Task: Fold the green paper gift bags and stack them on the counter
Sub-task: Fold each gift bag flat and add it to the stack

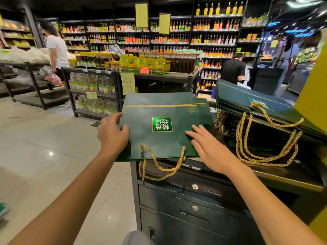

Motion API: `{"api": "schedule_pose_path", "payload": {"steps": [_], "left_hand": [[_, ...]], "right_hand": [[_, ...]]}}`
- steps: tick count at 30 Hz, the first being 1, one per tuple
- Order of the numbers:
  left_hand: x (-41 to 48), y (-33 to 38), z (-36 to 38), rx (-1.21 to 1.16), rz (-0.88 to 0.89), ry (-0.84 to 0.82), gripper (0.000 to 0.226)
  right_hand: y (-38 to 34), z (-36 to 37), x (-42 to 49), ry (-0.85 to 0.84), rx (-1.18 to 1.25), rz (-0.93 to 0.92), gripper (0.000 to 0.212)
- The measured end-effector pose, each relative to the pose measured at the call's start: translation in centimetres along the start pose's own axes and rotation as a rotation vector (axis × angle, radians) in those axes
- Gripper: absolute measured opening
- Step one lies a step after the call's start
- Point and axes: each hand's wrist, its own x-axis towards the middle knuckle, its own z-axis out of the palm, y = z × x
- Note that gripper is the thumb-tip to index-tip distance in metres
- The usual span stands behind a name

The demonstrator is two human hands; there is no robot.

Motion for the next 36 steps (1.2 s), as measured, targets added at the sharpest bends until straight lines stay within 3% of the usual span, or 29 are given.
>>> {"api": "schedule_pose_path", "payload": {"steps": [2,4,8,10,21,28,36], "left_hand": [[-0.6,1.6,-0.5,0.058,0.209,0.022,0.032],[-1.8,4.0,-0.6,-0.015,0.388,-0.087,0.023],[-4.2,7.7,1.1,0.031,0.548,-0.598,0.017],[-4.8,8.3,2.2,0.073,0.565,-0.721,0.018],[-4.5,8.9,4.0,0.153,0.520,-0.769,0.010],[-3.9,7.5,3.6,-0.087,0.375,-0.794,0.008],[-2.4,6.2,0.0,-0.090,0.388,-0.704,0.010]], "right_hand": [[0.0,0.1,0.1,-0.007,-0.006,0.003,0.048],[0.0,0.0,0.2,-0.015,0.010,0.014,0.048],[0.0,-0.1,0.0,0.004,0.066,0.025,0.046],[-0.1,-0.2,0.0,0.015,0.095,0.030,0.046],[-0.3,-0.5,-0.1,0.023,0.142,0.061,0.043],[-0.2,-0.5,-0.1,0.009,0.145,0.074,0.042],[0.0,-0.5,-0.2,0.017,0.149,0.061,0.042]]}}
